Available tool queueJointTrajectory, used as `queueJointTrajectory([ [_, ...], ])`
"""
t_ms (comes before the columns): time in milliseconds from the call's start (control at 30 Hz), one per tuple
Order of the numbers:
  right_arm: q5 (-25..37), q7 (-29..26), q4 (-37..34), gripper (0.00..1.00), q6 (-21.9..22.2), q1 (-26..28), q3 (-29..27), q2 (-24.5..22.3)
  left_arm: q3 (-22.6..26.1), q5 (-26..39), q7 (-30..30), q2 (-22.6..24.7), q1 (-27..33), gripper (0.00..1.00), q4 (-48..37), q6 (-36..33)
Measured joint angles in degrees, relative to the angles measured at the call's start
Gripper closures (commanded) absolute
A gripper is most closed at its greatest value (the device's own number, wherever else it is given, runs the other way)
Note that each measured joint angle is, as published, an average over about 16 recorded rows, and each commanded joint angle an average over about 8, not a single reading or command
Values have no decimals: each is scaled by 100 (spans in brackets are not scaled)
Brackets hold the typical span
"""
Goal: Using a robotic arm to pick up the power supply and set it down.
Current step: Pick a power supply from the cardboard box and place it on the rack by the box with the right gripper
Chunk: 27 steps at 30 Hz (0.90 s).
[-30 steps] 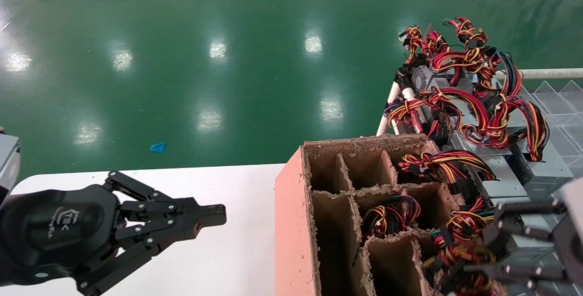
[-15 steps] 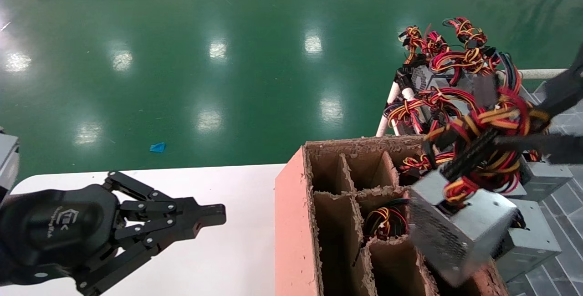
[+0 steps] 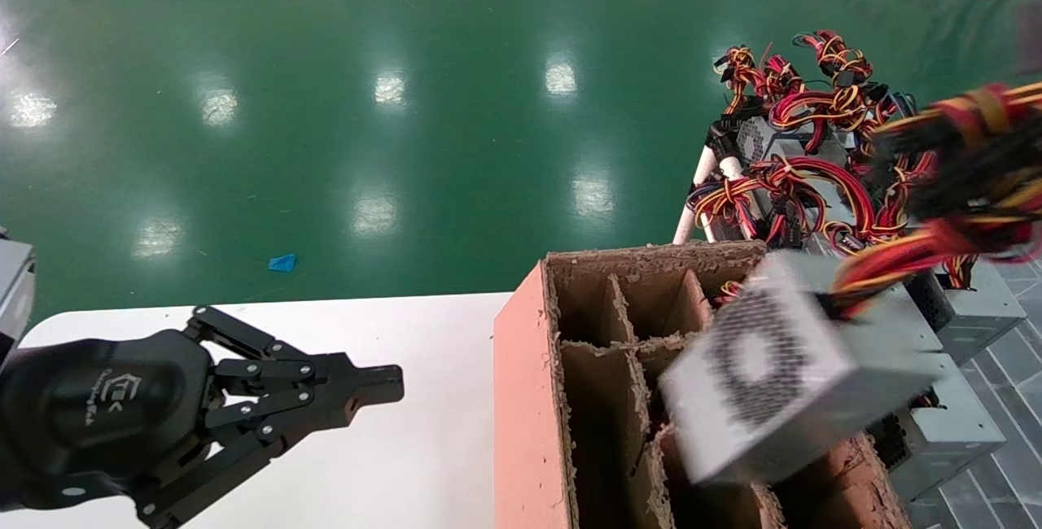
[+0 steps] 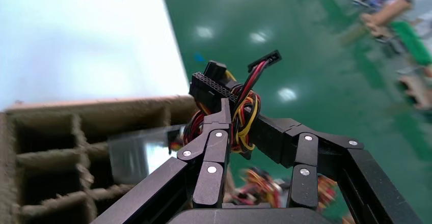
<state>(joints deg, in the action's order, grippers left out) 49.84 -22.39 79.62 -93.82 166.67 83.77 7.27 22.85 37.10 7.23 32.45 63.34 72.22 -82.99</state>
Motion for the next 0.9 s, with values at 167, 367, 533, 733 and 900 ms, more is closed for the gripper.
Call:
queueJointTrajectory([
  [167,372,-123,65,100,-92,78,-536,-505,0,0,0,0,0,100,0,0],
  [367,851,-169,69,100,-113,-168,-1235,-1167,0,0,0,0,0,100,0,0],
  [533,1182,-93,66,100,-109,-628,-1809,-1644,0,0,0,0,0,100,0,0],
  [733,1468,43,53,100,-90,-1428,-2412,-2098,1,0,0,0,0,100,0,0],
  [900,1581,209,-42,100,22,-2324,-2789,-2406,1,0,0,0,0,100,0,0],
])
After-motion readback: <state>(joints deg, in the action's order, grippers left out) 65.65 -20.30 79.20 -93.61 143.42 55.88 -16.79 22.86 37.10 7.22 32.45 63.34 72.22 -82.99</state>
